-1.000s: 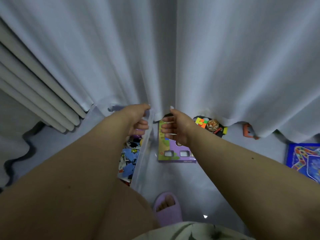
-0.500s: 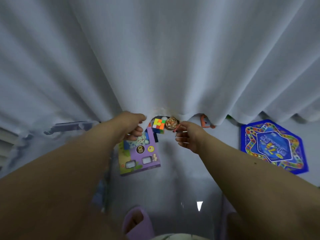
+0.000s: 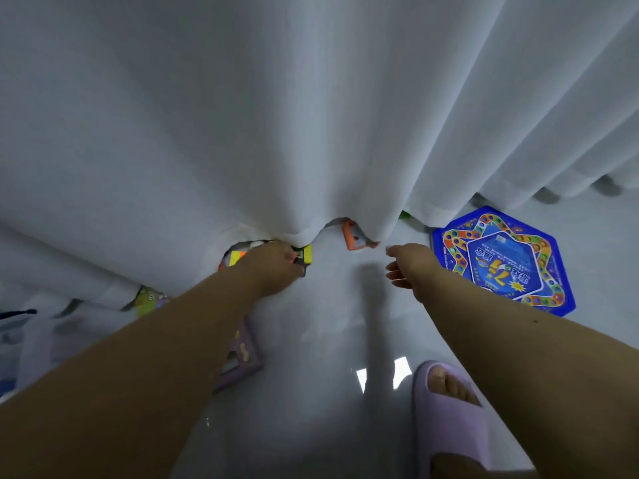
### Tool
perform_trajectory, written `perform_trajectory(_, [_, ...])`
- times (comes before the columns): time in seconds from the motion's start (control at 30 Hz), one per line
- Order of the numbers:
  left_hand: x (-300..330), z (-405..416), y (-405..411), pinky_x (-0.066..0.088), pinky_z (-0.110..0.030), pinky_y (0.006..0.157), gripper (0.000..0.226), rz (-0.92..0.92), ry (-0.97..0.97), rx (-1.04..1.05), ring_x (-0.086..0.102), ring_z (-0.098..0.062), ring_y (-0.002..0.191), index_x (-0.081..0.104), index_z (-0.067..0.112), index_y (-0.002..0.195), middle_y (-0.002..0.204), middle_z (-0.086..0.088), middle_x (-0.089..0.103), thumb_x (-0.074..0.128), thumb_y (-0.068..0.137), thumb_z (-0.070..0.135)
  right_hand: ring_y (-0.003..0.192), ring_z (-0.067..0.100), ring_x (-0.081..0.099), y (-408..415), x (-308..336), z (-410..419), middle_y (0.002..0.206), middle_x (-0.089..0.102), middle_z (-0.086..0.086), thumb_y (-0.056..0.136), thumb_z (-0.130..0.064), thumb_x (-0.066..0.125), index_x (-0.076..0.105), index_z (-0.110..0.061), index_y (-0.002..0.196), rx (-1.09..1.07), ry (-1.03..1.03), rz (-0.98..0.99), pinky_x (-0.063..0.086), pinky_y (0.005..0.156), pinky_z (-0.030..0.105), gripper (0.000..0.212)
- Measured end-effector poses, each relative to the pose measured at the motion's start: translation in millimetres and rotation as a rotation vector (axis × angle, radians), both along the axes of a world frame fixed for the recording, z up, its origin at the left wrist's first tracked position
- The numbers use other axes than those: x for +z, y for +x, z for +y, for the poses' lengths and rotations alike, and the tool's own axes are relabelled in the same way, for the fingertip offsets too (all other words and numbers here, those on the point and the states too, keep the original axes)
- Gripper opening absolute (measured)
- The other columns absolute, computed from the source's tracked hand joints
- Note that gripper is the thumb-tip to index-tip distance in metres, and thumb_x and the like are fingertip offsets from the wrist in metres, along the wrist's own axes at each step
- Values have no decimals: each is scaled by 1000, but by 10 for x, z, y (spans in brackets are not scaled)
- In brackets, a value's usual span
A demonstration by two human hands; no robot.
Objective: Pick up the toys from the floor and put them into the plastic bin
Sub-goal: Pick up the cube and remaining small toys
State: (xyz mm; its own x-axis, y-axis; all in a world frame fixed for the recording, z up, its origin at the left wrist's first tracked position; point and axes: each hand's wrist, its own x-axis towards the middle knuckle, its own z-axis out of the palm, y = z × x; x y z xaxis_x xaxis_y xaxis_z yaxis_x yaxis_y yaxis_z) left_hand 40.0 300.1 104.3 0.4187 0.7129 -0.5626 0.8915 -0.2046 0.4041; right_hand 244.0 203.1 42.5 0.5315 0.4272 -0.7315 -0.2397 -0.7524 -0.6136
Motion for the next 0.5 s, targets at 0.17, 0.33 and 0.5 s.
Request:
perform_trajectory(0.17, [-419, 140, 290, 39, -23, 88, 42, 10, -90, -80, 57, -21, 105, 53, 27, 124, 119, -2, 62, 60, 86, 41, 102, 28, 58, 158, -202, 280, 107, 57, 10, 78, -20, 67, 41, -11, 131, 133, 77, -232, 49, 93, 41, 60])
perform_trajectory(0.33, [-561, 174, 731, 36, -8, 59, 41, -171, -171, -205, 53, -19, 98, 48, 19, 133, 108, 1, 53, 56, 92, 20, 100, 25, 54, 146, -157, 616, 118, 56, 11, 84, 12, 44, 46, -7, 131, 425, 201, -259, 53, 68, 25, 51])
perform_trajectory(0.5, [-685, 372, 1113, 37, -18, 93, 70, -285, -147, -67, 48, -25, 126, 19, 23, 151, 136, -5, 49, 57, 92, 19, 111, 24, 53, 435, -360, 648, 126, 52, 10, 89, 12, 38, 48, -4, 133, 423, 214, -345, 44, 88, 20, 49])
